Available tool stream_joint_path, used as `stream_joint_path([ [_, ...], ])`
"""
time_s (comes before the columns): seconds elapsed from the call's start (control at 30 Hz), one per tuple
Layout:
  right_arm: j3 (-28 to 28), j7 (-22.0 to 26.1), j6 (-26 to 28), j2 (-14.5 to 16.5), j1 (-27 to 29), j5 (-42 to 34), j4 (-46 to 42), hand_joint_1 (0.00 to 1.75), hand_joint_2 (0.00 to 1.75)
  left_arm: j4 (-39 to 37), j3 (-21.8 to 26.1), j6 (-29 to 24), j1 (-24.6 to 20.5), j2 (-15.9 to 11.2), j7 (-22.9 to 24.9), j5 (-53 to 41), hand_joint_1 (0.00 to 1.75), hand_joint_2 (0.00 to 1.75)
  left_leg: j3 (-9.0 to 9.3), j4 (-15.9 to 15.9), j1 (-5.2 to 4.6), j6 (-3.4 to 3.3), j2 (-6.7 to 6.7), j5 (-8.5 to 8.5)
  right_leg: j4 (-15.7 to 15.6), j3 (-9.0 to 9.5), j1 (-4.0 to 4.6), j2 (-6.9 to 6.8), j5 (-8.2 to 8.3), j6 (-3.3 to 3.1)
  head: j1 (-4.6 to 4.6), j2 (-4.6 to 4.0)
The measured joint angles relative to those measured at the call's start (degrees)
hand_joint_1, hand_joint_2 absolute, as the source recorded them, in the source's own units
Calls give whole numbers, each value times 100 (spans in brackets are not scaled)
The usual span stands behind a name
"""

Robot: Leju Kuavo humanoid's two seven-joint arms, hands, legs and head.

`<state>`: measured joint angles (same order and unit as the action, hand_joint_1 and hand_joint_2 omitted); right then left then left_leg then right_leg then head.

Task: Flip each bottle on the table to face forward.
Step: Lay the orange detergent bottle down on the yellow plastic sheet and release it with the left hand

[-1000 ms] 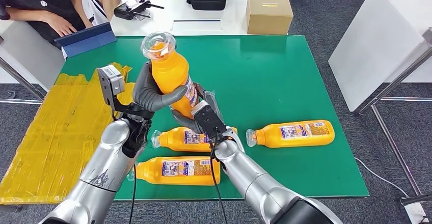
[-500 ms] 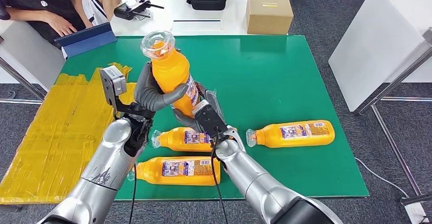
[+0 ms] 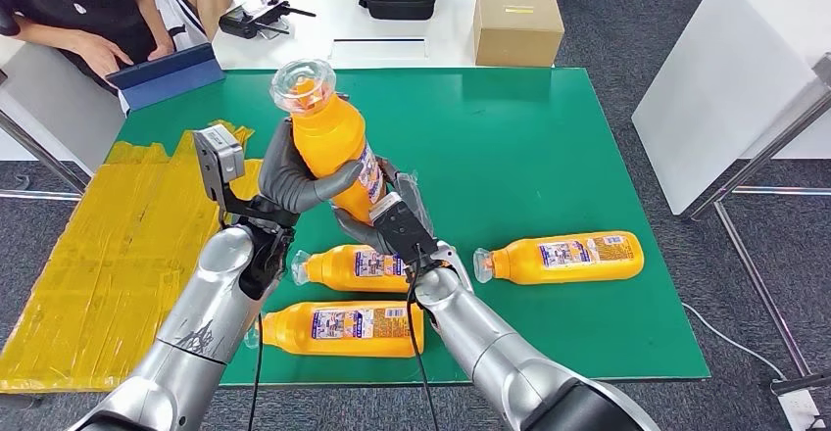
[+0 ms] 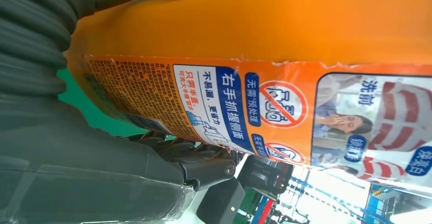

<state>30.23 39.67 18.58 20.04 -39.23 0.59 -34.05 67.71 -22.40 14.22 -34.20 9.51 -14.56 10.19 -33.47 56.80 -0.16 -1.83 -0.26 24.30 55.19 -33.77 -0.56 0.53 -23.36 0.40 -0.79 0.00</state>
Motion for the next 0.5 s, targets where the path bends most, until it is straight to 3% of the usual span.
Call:
stream_joint_path([
  [0.17, -19, 0, 13, 0, 8, 33, -1, 172, 175, -17, 0, 3, 0, 0, 0, 4, 175, 175, 0, 0, 0, 0, 0, 0, 0, 0, 0, 0, 0, 0, 0, 0],
  [0.3, -33, 0, 66, -2, 20, 56, -38, 134, 175, -19, 2, -18, 0, 0, -2, 27, 175, 175, 0, 0, 0, 0, 0, 0, 0, 0, 0, 0, 0, 0, 0, 0],
  [0.5, -54, 0, 97, -7, 63, 74, -120, 134, 175, -13, 2, -39, 2, 0, -10, 42, 175, 175, 0, 0, 0, 0, 0, 0, 0, 1, 0, 0, 0, 0, 0, 0],
])
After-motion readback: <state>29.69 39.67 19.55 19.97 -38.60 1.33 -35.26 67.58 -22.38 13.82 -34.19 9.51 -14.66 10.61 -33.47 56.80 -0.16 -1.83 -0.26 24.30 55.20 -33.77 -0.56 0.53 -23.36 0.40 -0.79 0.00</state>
